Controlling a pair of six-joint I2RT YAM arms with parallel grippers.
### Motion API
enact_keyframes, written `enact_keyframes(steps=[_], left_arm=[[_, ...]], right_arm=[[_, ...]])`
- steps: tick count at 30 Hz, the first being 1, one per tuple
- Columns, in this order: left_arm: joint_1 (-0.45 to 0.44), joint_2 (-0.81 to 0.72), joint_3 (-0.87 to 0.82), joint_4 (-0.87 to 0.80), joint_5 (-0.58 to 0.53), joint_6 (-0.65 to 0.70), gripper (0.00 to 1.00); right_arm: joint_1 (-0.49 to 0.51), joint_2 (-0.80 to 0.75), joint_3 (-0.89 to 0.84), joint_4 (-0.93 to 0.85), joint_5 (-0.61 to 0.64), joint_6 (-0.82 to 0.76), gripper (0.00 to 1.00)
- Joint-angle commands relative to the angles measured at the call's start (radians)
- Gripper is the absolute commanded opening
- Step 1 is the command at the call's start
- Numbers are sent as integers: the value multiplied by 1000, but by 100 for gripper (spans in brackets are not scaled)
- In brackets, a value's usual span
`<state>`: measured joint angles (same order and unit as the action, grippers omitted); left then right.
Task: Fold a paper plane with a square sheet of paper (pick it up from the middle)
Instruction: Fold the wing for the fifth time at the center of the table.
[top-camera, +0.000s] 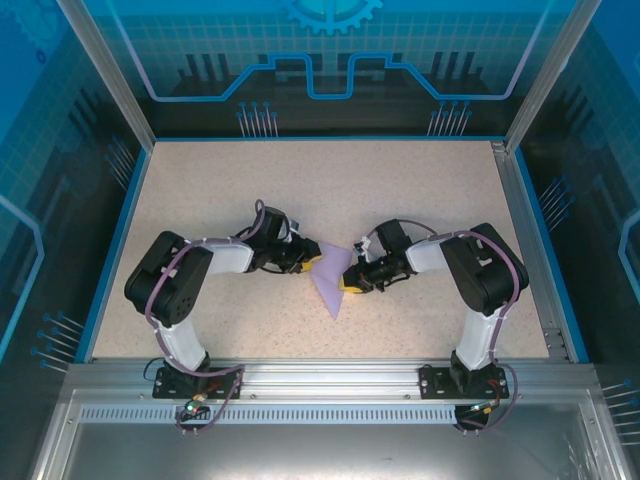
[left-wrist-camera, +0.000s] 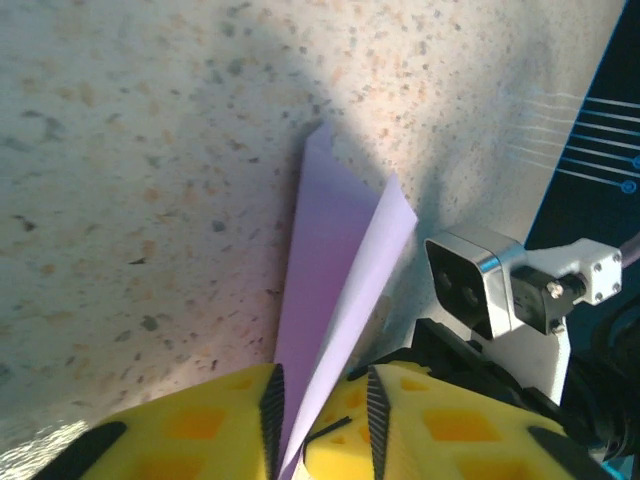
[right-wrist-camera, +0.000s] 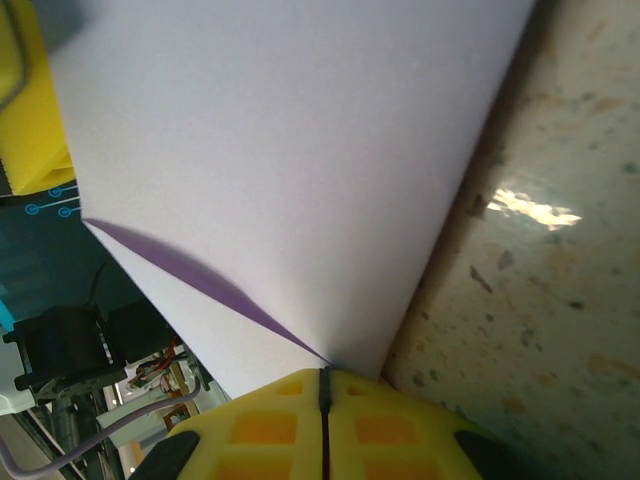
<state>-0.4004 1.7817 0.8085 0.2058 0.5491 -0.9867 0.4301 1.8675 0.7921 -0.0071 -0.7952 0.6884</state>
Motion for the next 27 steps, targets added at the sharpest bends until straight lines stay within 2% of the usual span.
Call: enact_keyframes(steps=[1,4,7,10,16,22,24,27], left_arm=[[12,2,6,-38,37,31,25],[12,-13,-2,-38,35,33,19],[11,-33,-22,-16,31,17,8],[8,-66,-70,30,-3,-25,1],[-59,-142,-151,64,-170,-127,0],[-175,-218,-213,52,-409,-242,0],[-204,-239,-228,46,-469,-277,0],[-243,-262,-242,32,-544,-312,0]], right_arm=[[-34,72,-31,-88,219,-9,8],[-34,69,-27,-82,206,-2,8],[-35,47,-22,-75,186,15,9],[-35,8,-12,-82,178,27,11],[-34,-122,-4,-103,171,55,17],[-10,-253,-5,-174,225,49,19],[3,-291,-13,-213,277,51,19],[26,-343,-68,-155,291,91,20]])
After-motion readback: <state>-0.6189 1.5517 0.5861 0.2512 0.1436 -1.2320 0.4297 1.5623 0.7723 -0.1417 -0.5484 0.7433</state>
